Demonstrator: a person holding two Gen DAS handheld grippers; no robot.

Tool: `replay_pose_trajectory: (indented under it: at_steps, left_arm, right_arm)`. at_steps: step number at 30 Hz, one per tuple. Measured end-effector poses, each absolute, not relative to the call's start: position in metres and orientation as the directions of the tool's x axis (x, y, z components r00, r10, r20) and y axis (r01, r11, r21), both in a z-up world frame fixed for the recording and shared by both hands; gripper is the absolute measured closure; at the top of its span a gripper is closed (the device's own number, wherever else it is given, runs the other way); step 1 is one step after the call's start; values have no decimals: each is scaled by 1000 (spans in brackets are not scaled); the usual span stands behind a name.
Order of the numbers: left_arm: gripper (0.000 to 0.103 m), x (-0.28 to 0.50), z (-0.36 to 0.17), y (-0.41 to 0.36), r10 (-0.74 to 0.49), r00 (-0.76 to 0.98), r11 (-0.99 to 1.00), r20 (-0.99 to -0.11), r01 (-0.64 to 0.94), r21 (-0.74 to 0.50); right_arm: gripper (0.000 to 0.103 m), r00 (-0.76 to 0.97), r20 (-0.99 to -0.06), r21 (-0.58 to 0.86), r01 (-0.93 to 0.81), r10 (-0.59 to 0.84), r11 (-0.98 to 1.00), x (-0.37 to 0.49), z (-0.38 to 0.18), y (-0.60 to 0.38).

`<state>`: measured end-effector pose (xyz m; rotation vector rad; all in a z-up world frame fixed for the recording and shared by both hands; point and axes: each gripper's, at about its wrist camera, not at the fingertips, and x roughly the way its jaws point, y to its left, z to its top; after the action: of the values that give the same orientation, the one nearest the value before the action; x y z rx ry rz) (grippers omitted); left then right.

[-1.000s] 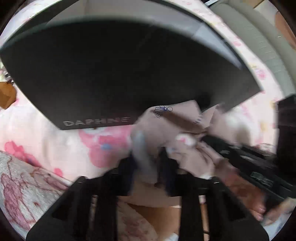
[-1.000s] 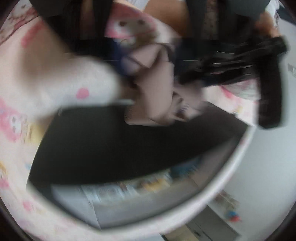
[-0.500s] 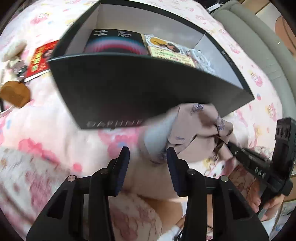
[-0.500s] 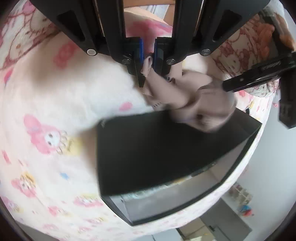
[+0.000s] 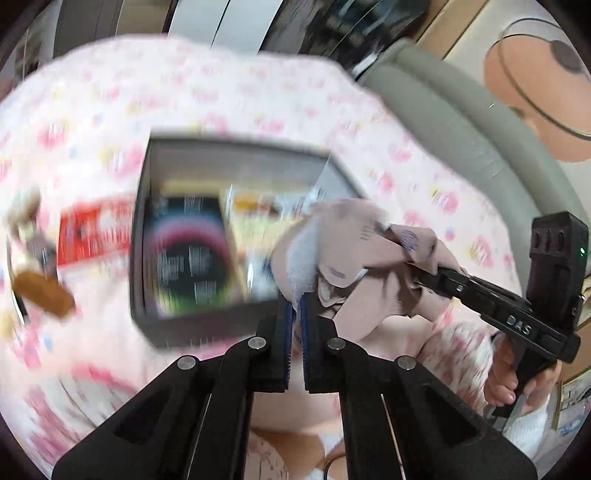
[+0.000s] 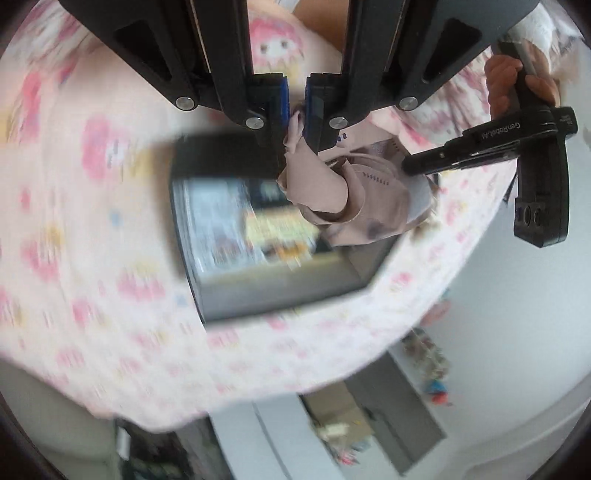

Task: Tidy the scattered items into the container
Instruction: 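Lower the beige cloth into the black box and open both grippers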

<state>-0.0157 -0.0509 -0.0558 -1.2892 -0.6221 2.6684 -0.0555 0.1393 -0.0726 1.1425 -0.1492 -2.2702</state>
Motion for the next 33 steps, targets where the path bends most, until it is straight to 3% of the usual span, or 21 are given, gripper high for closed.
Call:
replay_pose_trajectory:
  at_steps: [7, 12, 13, 17, 20, 24, 28, 33]
  left_arm:
    - [101, -99, -63, -88, 236, -622, -898, -747, 154, -412]
    - [99, -152, -107, -111, 275, -463, -882, -843, 228, -413]
    - [94, -163, -117, -115, 280, -417, -884, -865, 241, -402]
    - [81, -176, -121, -139, 261, -425, -865, -867, 296, -405]
    - [81, -184, -116, -138, 315, -432, -866, -845, 233, -442]
    - [81, -209, -134, -98, 440, -318, -868, -840, 89, -488]
    - [81, -228, -155, -81, 345, -268, -916, -899, 112, -385]
    - [81, -230, -158, -118, 254, -346, -910, -903, 231, -344]
  right_arm:
    - [99, -492, -751, 196, 470, -440, -861, -143, -50, 114]
    - [98, -396, -871, 113, 414, -291, -903, -205, -93, 93]
    - [97, -369, -892, 98, 406, -262, -908, -214, -102, 90]
    - [89, -374, -917, -15, 383, -140, -924, -226, -119, 88]
    - [68, -476, -864, -24, 362, -163, -932, -221, -100, 99]
    - [67, -445, -860, 56, 401, -248, -915, -218, -90, 102]
    - [69, -302, -926, 82, 421, -225, -903, -228, -122, 90]
    - [73, -353, -929, -29, 374, -113, -927, -247, -144, 90]
